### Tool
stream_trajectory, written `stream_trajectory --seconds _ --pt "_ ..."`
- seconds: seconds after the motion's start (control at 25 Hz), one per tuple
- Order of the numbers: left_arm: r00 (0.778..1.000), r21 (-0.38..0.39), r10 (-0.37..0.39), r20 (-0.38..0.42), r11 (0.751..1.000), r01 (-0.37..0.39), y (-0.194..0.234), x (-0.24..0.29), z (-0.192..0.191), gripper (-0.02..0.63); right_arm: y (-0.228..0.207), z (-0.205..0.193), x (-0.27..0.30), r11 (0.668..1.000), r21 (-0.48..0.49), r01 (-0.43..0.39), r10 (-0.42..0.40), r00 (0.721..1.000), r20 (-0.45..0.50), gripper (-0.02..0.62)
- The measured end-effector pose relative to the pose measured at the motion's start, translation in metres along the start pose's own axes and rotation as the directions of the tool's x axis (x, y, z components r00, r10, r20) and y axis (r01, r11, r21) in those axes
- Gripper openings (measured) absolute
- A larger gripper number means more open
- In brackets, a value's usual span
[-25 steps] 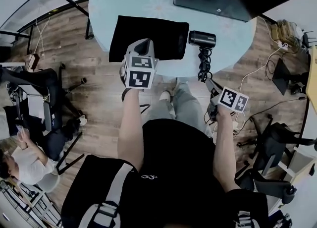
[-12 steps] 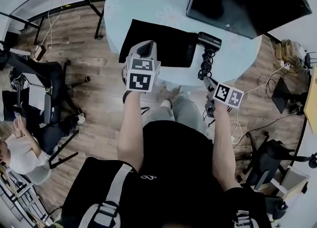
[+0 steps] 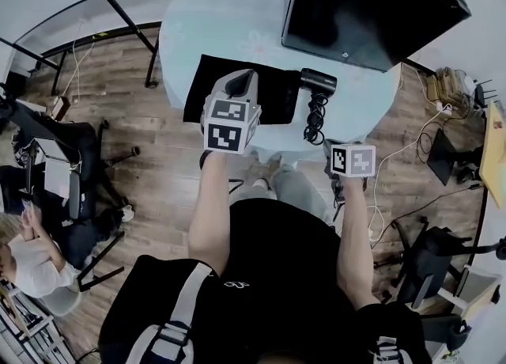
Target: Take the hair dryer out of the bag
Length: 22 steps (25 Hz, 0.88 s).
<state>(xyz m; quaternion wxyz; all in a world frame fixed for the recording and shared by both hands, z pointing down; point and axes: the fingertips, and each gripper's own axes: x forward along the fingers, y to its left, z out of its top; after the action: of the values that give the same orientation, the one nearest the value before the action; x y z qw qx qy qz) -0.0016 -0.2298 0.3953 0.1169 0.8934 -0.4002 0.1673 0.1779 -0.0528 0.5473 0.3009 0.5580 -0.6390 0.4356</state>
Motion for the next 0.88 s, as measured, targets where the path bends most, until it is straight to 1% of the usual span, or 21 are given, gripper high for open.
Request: stream_trajectory --seconds 0.04,0.08,0.12,0.16,0.2,0.28,0.4,0.52,0.64,0.76,0.84,0.88 --pt "1.0 0.003 -0.009 0.018 1.0 0.009 -0.003 0.001 0.009 0.0 0.001 0.013 -0.009 1.0 -0.008 -0.009 0.009 0.999 0.043 0.003" --pt "0.999 0.006 -0.019 0.038 1.0 0.019 -0.006 0.002 0.019 0.0 0.005 0.03 -0.019 0.999 -0.015 -0.03 0.031 0.993 0.11 0.003" --pt "0.998 0.009 -0.03 0.06 1.0 0.029 -0.01 0.003 0.03 0.0 0.01 0.051 -0.03 0.998 -0.025 -0.054 0.058 0.98 0.192 0.003" --pt "0.996 0.016 -0.04 0.083 0.999 0.038 -0.014 0.004 0.042 0.0 0.016 0.073 -0.044 0.996 -0.041 -0.075 0.084 0.957 0.279 0.003" --pt "0.993 0.025 -0.048 0.108 0.999 0.046 -0.018 0.003 0.055 0.0 0.022 0.095 -0.059 0.994 -0.063 -0.09 0.107 0.926 0.363 0.003" --pt "0.984 0.041 -0.063 0.169 0.998 0.057 -0.024 0.0 0.085 0.0 0.035 0.136 -0.092 0.987 -0.118 -0.106 0.151 0.849 0.506 0.003" --pt "0.955 0.043 -0.08 0.287 0.997 0.07 -0.025 -0.012 0.136 0.0 0.056 0.189 -0.14 0.972 -0.203 -0.117 0.224 0.722 0.654 0.003" --pt "0.923 0.055 -0.078 0.378 0.997 0.061 -0.021 -0.025 0.181 0.0 0.076 0.232 -0.182 0.956 -0.279 -0.093 0.276 0.611 0.742 0.003" --pt "0.89 0.043 -0.082 0.448 0.997 0.07 -0.022 -0.039 0.214 0.0 0.091 0.265 -0.22 0.946 -0.318 -0.07 0.307 0.518 0.798 0.003" --pt "0.866 0.011 -0.07 0.495 0.997 0.074 -0.024 -0.051 0.234 0.0 0.103 0.292 -0.249 0.943 -0.33 -0.044 0.314 0.446 0.838 0.002" --pt "0.857 0.002 -0.067 0.511 0.997 0.077 -0.032 -0.056 0.233 0.0 0.108 0.301 -0.266 0.944 -0.328 -0.026 0.31 0.405 0.86 0.002" --pt "0.856 0.007 -0.067 0.512 0.997 0.073 -0.037 -0.058 0.228 0.0 0.11 0.301 -0.272 0.946 -0.324 -0.012 0.303 0.391 0.869 0.002"
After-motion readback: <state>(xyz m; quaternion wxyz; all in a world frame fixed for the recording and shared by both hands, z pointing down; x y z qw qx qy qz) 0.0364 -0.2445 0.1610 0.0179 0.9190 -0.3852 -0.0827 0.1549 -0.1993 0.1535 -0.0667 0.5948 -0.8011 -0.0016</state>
